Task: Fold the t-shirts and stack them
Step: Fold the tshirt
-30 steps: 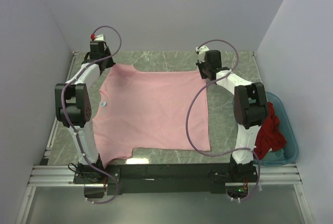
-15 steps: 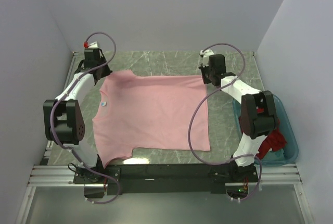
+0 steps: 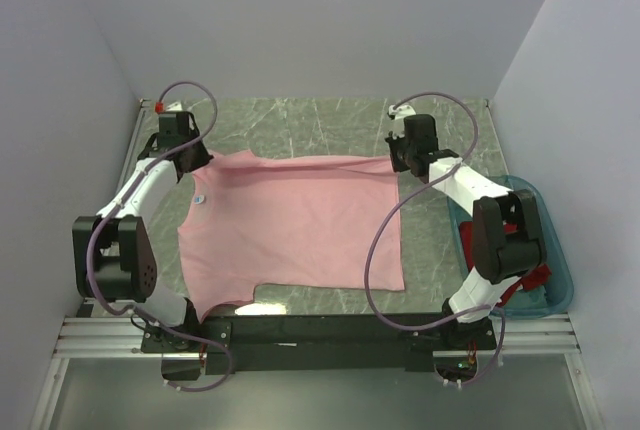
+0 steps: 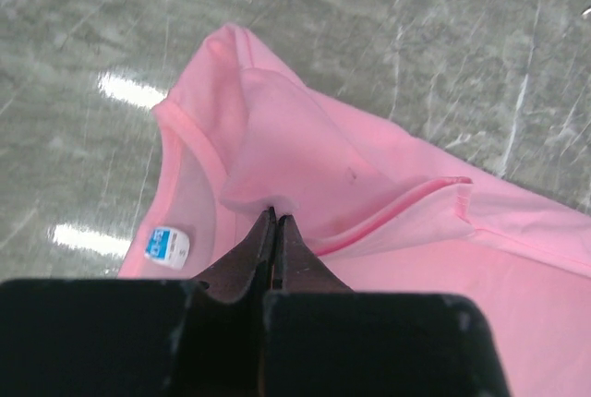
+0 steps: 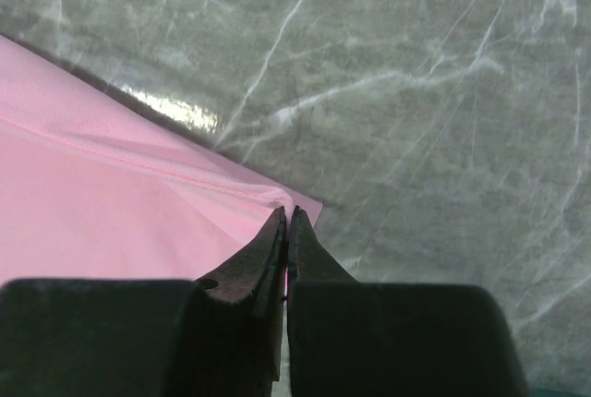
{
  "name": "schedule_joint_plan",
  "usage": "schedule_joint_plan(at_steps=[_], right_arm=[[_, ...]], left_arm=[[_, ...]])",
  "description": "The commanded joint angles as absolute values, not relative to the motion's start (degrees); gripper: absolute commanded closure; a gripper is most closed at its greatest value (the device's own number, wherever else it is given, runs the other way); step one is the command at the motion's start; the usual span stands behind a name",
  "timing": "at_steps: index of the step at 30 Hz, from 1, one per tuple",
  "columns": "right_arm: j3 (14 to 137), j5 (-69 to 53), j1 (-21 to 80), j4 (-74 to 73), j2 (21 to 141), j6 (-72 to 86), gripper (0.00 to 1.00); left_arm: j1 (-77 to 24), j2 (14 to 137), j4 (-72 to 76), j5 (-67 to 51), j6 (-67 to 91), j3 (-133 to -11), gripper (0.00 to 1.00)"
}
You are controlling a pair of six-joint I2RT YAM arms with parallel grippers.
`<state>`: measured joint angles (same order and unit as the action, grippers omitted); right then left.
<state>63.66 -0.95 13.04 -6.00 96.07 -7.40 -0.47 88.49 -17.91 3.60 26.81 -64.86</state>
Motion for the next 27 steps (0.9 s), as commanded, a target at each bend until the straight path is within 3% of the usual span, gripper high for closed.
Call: schedule_joint_plan(at_steps=[1,27], right_arm=[[62.1,1.1,13.5,-6.5,93.1,-6.2,1.00],[61.9,1.9,15.6,-12.7,98.3,-5.5,1.00]], left_arm=[[-0.3,85.1,-19.2,5.2,28.5,-63.3,0.99],[-0.2,81.7,-24.6,9.5,27.2,-58.0,0.99]])
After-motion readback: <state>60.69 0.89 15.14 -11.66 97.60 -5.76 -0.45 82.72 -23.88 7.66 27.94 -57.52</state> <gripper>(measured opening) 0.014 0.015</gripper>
